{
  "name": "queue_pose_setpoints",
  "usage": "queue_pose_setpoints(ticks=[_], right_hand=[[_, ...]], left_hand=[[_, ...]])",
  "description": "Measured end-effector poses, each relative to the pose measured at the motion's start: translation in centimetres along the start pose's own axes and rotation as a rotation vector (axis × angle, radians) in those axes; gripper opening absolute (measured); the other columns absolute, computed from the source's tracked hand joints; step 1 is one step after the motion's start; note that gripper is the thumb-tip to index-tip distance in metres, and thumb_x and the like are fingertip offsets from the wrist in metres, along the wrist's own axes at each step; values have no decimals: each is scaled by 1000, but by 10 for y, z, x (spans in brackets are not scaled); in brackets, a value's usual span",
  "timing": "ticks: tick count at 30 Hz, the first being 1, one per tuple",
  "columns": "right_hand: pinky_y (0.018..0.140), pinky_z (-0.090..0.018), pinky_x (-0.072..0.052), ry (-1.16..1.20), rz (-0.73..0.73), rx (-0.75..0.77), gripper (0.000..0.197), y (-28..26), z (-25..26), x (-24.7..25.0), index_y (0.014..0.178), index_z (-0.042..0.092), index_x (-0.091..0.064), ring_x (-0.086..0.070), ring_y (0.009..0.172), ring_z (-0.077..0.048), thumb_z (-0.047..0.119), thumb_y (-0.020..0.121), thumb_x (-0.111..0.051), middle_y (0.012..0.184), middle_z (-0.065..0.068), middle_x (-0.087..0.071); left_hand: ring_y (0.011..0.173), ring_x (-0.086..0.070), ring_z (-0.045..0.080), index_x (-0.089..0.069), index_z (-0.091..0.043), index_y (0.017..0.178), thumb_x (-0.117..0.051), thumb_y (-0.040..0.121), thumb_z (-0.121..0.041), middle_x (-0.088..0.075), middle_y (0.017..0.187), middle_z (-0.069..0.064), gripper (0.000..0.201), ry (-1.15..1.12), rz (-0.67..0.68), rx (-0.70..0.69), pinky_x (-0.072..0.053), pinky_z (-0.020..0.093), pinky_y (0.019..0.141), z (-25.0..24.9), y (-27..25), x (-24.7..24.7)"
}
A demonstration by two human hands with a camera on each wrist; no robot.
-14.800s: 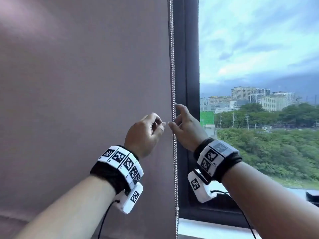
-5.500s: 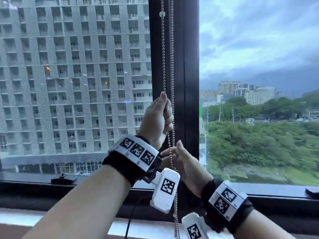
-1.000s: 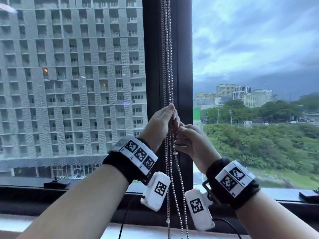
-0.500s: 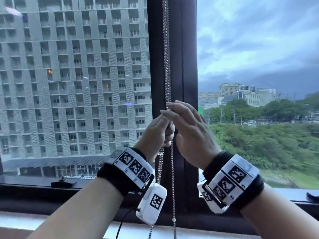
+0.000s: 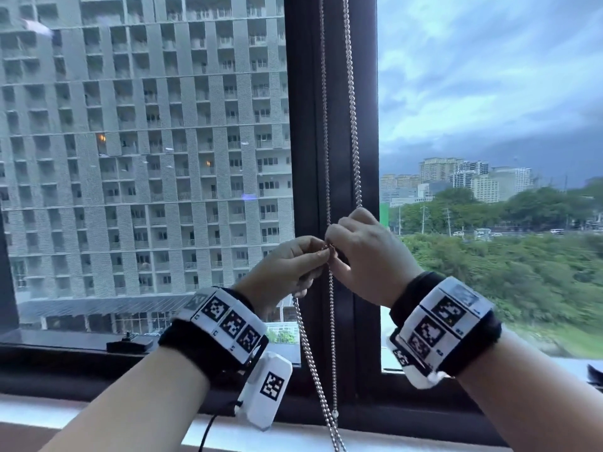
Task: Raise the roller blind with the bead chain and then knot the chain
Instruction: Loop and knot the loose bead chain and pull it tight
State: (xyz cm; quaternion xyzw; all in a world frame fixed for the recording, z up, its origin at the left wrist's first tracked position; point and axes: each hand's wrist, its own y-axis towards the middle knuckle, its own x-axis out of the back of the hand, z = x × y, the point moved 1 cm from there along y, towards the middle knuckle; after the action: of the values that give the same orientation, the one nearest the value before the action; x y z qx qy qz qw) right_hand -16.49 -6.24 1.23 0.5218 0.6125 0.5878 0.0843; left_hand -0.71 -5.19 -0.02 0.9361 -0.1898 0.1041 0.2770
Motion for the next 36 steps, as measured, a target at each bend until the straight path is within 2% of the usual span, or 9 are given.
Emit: queue_pose_setpoints(ticks=[3,7,12,16,18,24,28,31,36], right_hand=[[57,-27,-28,262,-27,-176,30,1,-10,14,53,24,-28,-38,60,-13,22,70,-52,50,12,-34],[47,-27,-21,801,-102,-438,30,4,-18,29,47,22,-34,-25,46,-7,17,68,-55,44,11,-29],[49,-25,-27,1354,-194,-572,28,6,-16,34,48,18,-42,-39,47,-12,12,71,-57,44,3,-38],[49,-18,-41,1876,-186,-616,17,3,-20,31,68,18,-45,-57,62,-11,15,83,-51,54,3,-48],[49,-16,-46,2020,-186,-631,9,3,-19,27,79,16,-50,-62,66,-9,13,87,-48,60,4,-55],[47,-18,-49,1931,-386,-793,29,2,-13,25,76,23,-48,-65,61,-10,-1,92,-44,61,2,-60],[61,-24,-50,1052,-557,-700,38,6,-19,22,65,23,-63,-59,65,-2,-6,85,-48,67,12,-64],[78,-24,-50,616,-505,-598,27,11,-20,18,86,23,-72,-64,82,-10,3,85,-54,89,0,-70],[84,-35,-42,1233,-126,-724,31,17,-18,16,109,6,-65,-56,95,-18,18,88,-46,104,-11,-65]], left_hand=[[38,-28,3,-48,-15,103,-54,87,-9,-42,54,-2,18,-91,40,-56,-21,16,38,-7,-1,9],[44,-26,5,-61,-15,76,-60,79,-13,-38,54,-8,4,-64,106,-71,-20,18,43,-18,-1,13],[66,-55,-5,-75,-15,87,-53,84,-29,-59,69,-18,26,419,-75,-211,-39,8,64,-31,11,0],[68,-61,21,-70,-7,97,-48,93,-31,-67,73,20,33,420,-239,-362,-49,35,69,-37,26,-12],[63,-61,2,-64,3,104,-46,97,-21,-69,65,-2,31,258,-215,-329,-48,17,63,-42,28,-21],[57,-56,-2,-62,-1,87,-55,92,-8,-63,73,6,11,-53,-283,-304,-43,8,60,-46,35,-31],[56,-46,0,-63,-14,80,-57,92,-19,-53,69,-4,15,56,-336,-267,-39,12,56,-43,37,-30],[58,-51,2,-59,-20,76,-50,96,-24,-56,69,-9,22,0,-277,-184,-42,16,58,-41,37,-30],[61,-53,11,-52,-19,71,-37,97,-31,-50,73,2,32,-327,29,-51,-44,25,58,-39,35,-29]])
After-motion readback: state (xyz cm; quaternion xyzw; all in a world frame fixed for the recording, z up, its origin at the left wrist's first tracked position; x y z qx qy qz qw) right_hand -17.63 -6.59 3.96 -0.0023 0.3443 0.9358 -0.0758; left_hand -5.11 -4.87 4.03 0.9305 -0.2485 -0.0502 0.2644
